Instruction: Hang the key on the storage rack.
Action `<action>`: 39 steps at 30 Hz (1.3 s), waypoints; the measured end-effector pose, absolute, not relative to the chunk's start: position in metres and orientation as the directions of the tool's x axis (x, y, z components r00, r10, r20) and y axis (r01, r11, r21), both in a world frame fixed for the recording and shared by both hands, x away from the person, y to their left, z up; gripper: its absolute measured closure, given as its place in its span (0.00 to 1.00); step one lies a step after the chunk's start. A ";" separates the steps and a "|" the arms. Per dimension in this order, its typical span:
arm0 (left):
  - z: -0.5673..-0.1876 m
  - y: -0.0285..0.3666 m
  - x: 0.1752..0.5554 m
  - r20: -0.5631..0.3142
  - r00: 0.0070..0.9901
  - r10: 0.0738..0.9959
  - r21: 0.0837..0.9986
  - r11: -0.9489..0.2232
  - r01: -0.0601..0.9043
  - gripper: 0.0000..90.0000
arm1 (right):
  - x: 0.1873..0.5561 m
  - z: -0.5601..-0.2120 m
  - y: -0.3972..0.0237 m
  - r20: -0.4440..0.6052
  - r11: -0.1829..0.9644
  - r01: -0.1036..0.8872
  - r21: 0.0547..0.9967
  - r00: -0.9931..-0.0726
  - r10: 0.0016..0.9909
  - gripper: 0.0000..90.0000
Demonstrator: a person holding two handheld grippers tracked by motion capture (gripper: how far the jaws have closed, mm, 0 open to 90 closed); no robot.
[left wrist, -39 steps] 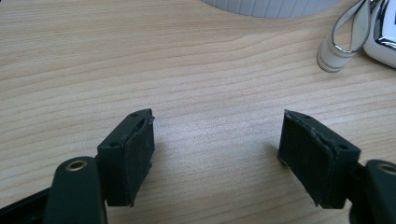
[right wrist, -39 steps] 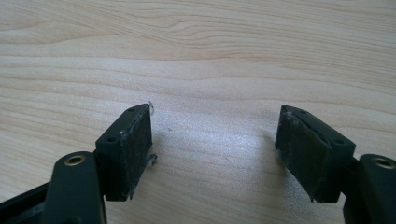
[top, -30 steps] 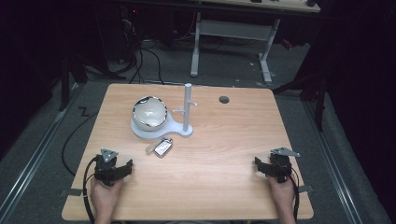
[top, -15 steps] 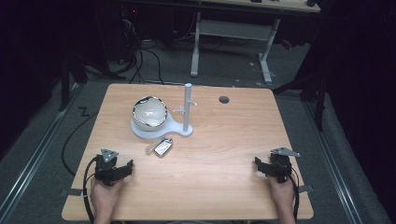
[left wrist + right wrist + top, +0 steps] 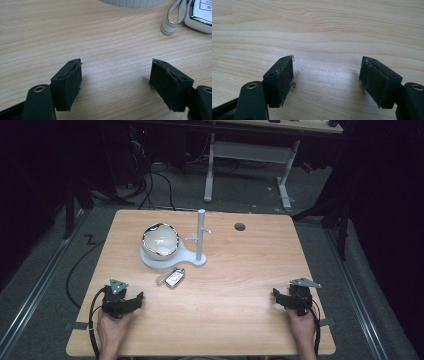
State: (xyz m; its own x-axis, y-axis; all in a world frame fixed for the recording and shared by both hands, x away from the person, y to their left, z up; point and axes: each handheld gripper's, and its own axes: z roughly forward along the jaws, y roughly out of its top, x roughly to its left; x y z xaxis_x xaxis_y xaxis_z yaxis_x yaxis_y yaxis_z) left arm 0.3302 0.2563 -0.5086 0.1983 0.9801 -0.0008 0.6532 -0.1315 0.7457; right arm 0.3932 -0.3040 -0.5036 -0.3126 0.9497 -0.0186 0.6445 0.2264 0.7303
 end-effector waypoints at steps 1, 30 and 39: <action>-0.508 0.256 0.330 -0.001 0.206 0.978 0.743 -0.137 0.655 0.28 | 0.393 -0.504 -0.304 -0.018 0.226 0.644 0.730 -0.313 0.950 0.31; -0.490 0.198 0.335 -0.059 0.432 0.900 0.764 -0.238 0.600 0.34 | 0.393 -0.504 -0.304 -0.019 0.226 0.644 0.731 -0.312 0.950 0.31; -0.487 0.177 0.351 -0.040 0.463 0.886 0.765 -0.271 0.584 0.35 | 0.393 -0.504 -0.304 -0.018 0.226 0.644 0.731 -0.313 0.950 0.31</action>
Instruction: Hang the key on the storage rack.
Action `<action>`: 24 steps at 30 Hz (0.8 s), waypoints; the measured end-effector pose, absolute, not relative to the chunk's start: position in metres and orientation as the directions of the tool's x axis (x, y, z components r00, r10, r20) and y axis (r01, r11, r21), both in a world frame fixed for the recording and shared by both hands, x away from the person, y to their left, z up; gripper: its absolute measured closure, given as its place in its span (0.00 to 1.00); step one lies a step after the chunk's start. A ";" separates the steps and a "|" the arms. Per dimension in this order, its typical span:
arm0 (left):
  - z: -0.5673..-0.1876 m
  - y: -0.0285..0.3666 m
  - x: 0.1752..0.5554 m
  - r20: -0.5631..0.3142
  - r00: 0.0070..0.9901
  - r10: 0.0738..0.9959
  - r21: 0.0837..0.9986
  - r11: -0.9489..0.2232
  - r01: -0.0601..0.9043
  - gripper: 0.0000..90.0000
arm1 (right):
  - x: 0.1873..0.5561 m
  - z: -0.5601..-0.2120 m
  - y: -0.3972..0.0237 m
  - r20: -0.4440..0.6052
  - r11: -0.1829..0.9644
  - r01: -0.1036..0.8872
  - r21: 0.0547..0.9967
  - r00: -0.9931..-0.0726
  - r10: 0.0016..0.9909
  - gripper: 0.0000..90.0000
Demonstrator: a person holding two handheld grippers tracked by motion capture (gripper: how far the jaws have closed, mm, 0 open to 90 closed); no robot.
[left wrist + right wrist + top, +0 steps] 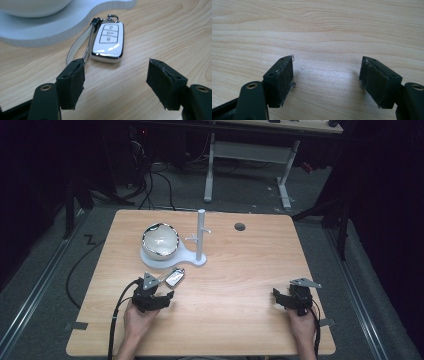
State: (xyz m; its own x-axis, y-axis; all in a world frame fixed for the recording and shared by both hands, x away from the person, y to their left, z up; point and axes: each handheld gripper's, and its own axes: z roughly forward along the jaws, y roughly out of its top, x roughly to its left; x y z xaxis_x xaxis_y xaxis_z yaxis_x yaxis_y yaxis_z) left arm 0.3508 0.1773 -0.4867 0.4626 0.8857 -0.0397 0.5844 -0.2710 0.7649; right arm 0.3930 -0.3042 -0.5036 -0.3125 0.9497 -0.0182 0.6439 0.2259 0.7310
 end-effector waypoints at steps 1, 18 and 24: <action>-0.486 0.174 0.357 -0.018 0.471 0.882 0.762 -0.293 0.577 0.34 | 0.393 -0.504 -0.304 -0.018 0.226 0.644 0.731 -0.312 0.950 0.31; -0.484 0.152 0.400 0.004 0.464 0.886 0.749 -0.310 0.586 0.35 | 0.393 -0.504 -0.304 -0.018 0.228 0.644 0.731 -0.316 0.949 0.31; -0.491 0.150 0.406 0.003 0.465 0.885 0.729 -0.320 0.605 0.36 | 0.393 -0.504 -0.304 -0.018 0.228 0.644 0.731 -0.316 0.949 0.31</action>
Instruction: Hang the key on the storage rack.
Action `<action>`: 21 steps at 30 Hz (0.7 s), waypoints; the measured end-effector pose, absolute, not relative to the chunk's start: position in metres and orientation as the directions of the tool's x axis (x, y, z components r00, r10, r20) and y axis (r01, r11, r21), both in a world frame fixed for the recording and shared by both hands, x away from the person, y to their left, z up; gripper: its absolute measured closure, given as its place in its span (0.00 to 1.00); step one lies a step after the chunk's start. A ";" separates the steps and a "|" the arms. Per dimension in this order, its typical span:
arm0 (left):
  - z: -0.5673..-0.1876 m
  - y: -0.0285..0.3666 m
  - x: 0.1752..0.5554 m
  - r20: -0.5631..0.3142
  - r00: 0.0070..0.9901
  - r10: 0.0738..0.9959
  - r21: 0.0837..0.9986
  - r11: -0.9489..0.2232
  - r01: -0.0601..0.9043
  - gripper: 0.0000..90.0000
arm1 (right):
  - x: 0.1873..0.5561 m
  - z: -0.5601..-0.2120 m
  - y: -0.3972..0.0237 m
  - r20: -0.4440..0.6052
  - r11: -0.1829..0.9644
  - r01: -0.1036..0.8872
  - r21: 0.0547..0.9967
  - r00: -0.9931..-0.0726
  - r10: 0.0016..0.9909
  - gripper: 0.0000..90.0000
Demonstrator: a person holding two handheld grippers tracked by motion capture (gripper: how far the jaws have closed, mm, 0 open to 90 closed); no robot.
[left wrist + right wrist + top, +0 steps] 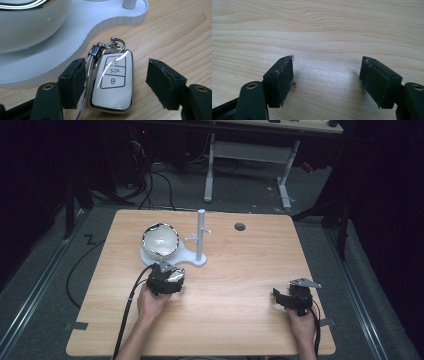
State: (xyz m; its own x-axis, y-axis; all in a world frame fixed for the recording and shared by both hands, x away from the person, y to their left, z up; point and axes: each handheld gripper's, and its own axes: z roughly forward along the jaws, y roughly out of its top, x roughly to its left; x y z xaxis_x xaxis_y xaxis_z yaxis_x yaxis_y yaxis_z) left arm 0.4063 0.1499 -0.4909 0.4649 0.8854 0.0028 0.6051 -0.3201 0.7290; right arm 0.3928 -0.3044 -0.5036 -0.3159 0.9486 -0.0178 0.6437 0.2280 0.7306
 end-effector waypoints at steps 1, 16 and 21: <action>-0.491 0.149 0.407 0.005 0.465 0.885 0.727 -0.323 0.606 0.37 | 0.393 -0.504 -0.304 -0.018 0.228 0.644 0.731 -0.316 0.949 0.31; -0.498 0.148 0.412 0.010 0.462 0.887 0.703 -0.335 0.627 0.50 | 0.393 -0.504 -0.304 -0.018 0.228 0.644 0.731 -0.316 0.949 0.31; -0.498 0.150 0.413 0.006 0.462 0.887 0.705 -0.331 0.627 0.52 | 0.393 -0.504 -0.304 -0.018 0.228 0.644 0.731 -0.316 0.949 0.31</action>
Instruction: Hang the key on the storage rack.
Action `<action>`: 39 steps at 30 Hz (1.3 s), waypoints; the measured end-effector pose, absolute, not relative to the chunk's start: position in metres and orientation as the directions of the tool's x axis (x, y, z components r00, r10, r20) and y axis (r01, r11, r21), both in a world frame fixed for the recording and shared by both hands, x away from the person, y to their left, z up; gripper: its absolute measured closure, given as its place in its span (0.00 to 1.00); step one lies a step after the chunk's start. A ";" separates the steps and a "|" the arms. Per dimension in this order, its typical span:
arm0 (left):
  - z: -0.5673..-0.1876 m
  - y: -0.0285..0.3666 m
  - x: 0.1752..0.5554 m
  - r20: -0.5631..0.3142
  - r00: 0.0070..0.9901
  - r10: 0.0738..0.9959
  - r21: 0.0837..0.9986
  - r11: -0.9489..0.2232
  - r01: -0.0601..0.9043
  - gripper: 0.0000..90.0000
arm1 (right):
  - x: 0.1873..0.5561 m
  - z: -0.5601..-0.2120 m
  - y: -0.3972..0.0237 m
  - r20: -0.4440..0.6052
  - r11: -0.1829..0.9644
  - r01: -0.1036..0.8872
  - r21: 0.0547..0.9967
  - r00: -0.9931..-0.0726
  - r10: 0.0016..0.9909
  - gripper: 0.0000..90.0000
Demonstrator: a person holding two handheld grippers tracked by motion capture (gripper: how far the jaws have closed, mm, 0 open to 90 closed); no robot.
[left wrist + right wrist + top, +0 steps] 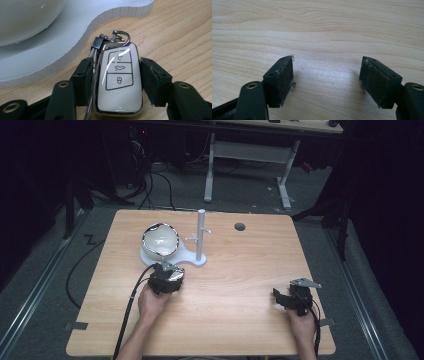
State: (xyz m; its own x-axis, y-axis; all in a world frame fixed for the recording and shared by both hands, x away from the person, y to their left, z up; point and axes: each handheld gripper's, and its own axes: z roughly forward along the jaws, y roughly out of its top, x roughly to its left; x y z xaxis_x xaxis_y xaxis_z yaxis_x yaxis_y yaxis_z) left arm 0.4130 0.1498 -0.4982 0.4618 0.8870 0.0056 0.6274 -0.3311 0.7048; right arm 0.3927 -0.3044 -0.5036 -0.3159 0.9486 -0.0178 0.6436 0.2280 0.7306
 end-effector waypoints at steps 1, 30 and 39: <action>-0.498 0.150 0.413 0.007 0.462 0.887 0.705 -0.332 0.627 0.52 | 0.393 -0.504 -0.304 -0.018 0.228 0.644 0.731 -0.316 0.949 0.31; -0.451 0.168 0.391 -0.065 0.505 0.861 0.788 -0.267 0.556 0.54 | 0.393 -0.504 -0.304 -0.018 0.229 0.643 0.731 -0.316 0.948 0.30; -0.436 0.171 0.387 -0.116 0.517 0.848 0.810 -0.221 0.544 0.54 | 0.393 -0.504 -0.304 -0.018 0.228 0.644 0.730 -0.315 0.949 0.31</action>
State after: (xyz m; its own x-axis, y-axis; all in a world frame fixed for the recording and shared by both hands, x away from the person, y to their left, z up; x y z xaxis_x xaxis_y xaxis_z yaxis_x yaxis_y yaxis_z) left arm 0.3873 0.1715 -0.4361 0.5171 0.8480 -0.1165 0.5441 -0.2206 0.8095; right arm 0.3930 -0.3044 -0.5036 -0.3151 0.9489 -0.0181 0.6438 0.2278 0.7305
